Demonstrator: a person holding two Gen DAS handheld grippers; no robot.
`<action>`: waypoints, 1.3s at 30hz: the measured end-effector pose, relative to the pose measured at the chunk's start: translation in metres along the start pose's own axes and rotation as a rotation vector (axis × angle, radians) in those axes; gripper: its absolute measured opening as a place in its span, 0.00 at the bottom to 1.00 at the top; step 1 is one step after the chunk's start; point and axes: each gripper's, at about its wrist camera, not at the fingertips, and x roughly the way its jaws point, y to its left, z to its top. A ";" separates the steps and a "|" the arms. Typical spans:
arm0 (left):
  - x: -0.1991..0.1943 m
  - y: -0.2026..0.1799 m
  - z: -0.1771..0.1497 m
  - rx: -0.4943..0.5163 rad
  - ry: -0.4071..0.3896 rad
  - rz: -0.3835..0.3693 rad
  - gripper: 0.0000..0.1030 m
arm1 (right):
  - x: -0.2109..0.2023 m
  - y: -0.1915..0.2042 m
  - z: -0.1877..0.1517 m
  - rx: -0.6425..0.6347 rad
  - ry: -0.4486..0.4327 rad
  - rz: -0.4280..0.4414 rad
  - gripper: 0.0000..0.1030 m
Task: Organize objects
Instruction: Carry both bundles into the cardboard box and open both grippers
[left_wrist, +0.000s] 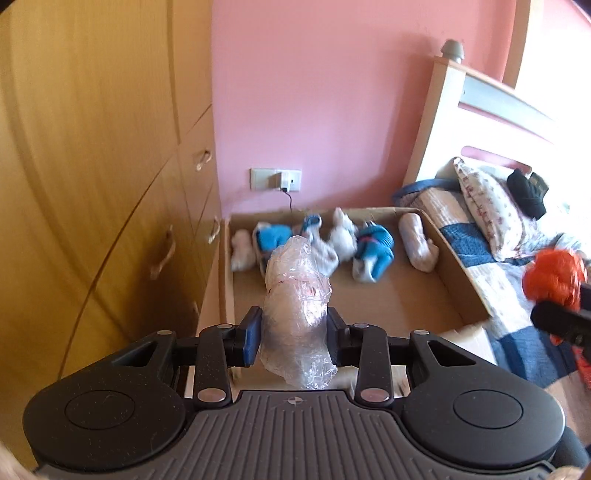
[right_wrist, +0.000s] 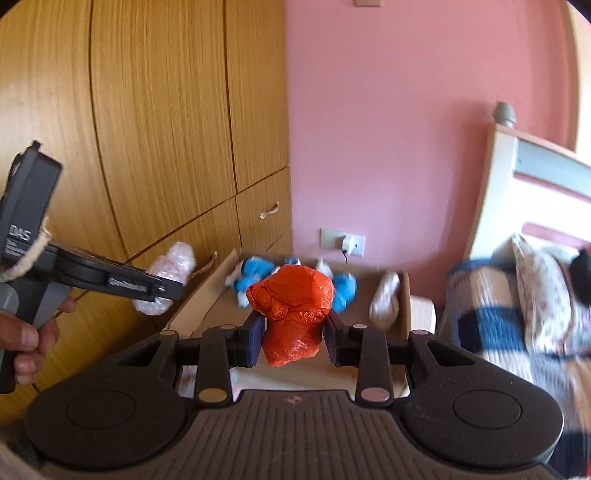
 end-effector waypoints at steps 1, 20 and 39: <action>0.012 -0.002 0.006 0.020 0.006 0.008 0.41 | 0.011 -0.001 0.007 -0.011 0.002 0.007 0.30; 0.143 0.008 -0.002 0.294 0.158 0.105 0.42 | 0.213 0.017 0.006 -0.007 0.319 0.205 0.30; 0.133 -0.004 -0.007 0.306 0.142 0.102 0.63 | 0.181 -0.017 0.008 0.034 0.362 0.173 0.74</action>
